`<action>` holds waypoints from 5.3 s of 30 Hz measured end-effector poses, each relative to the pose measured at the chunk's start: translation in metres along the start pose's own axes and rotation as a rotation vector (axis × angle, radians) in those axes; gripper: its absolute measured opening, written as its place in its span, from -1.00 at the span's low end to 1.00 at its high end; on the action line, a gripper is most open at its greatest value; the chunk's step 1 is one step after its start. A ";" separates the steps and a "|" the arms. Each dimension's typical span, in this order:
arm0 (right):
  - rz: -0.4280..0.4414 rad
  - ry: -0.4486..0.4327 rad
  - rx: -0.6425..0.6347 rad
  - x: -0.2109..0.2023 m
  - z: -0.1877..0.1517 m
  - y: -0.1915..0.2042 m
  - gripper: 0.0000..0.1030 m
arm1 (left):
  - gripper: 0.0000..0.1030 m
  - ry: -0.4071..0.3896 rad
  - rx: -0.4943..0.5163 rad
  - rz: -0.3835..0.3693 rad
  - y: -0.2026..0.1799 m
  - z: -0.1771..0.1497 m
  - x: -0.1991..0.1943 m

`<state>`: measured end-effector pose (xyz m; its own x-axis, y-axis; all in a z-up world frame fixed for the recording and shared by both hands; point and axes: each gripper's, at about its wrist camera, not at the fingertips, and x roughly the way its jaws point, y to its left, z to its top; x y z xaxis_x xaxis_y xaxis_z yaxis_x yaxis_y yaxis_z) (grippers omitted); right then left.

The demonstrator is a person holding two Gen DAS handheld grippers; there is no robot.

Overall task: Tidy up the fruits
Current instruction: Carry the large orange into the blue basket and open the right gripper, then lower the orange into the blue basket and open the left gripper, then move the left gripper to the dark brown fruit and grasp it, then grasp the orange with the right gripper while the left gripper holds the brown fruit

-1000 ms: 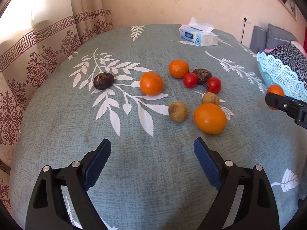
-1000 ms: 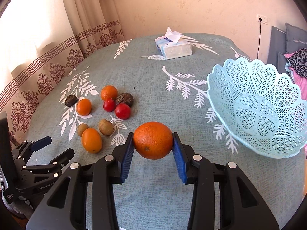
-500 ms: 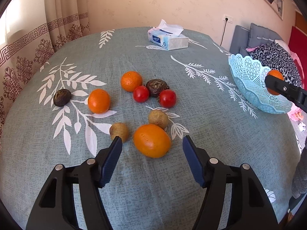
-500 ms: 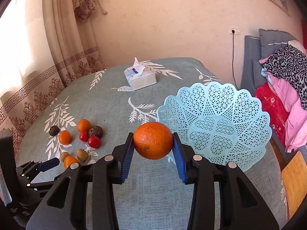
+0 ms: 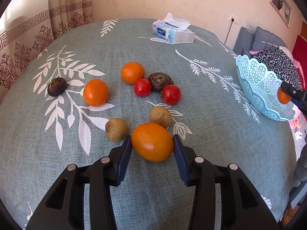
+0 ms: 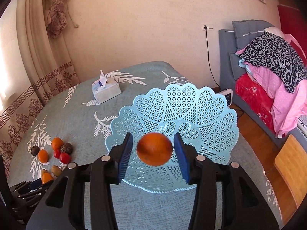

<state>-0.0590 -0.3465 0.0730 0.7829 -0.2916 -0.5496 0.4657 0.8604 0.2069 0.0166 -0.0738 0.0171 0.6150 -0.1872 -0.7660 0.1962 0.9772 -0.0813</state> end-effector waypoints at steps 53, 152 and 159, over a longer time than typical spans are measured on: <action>-0.250 -0.279 0.250 -0.030 -0.015 -0.075 0.54 | 0.66 -0.110 0.201 -0.196 -0.141 0.070 -0.018; 0.358 0.421 -0.556 0.159 -0.027 0.281 -0.19 | -0.18 -0.159 -0.353 0.234 0.165 0.058 0.006; 0.360 0.405 -0.530 0.147 -0.024 0.275 -0.21 | -0.18 -0.159 -0.341 0.228 0.161 0.057 0.006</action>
<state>0.1749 -0.1426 0.0297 0.5886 0.1338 -0.7972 -0.1308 0.9890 0.0693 0.0958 0.0766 0.0360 0.7288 0.0497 -0.6829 -0.2050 0.9675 -0.1484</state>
